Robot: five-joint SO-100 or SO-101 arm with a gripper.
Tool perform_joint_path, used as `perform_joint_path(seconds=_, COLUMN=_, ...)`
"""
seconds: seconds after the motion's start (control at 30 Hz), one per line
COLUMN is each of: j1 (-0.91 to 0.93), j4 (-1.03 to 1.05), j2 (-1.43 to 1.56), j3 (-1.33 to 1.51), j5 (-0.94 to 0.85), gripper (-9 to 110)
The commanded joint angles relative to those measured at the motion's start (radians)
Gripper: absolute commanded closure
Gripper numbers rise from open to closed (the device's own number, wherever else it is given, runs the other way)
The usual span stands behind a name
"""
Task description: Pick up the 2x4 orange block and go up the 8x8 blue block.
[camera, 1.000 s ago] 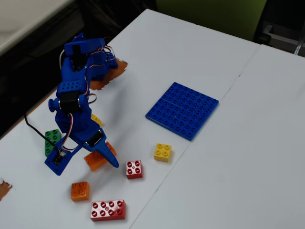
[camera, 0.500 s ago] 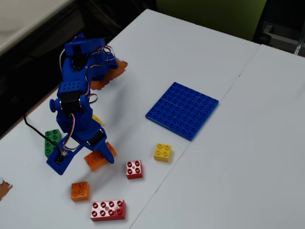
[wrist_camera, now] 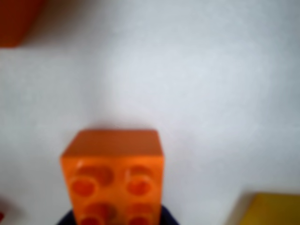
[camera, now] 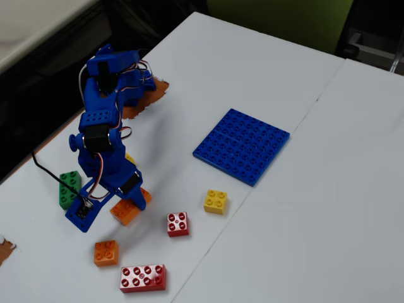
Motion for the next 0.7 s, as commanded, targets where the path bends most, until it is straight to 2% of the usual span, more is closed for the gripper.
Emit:
perform_joint_path(seconds=0.0, j1=-0.021, j4=0.008, j2=0.002, j3=-0.046, j5=-0.006, gripper=87)
perform_joint_path(seconds=0.2, j1=-0.023, j4=-0.015, j2=-0.002, j3=-0.046, j5=-0.008, gripper=71)
perform_joint_path(seconds=0.53, j1=0.003, j4=-0.028, j2=0.011, j3=-0.052, j5=-0.041, gripper=77)
perform_joint_path(seconds=0.67, j1=0.008, j4=-0.028, j2=0.015, j3=-0.06, j5=-0.041, gripper=84)
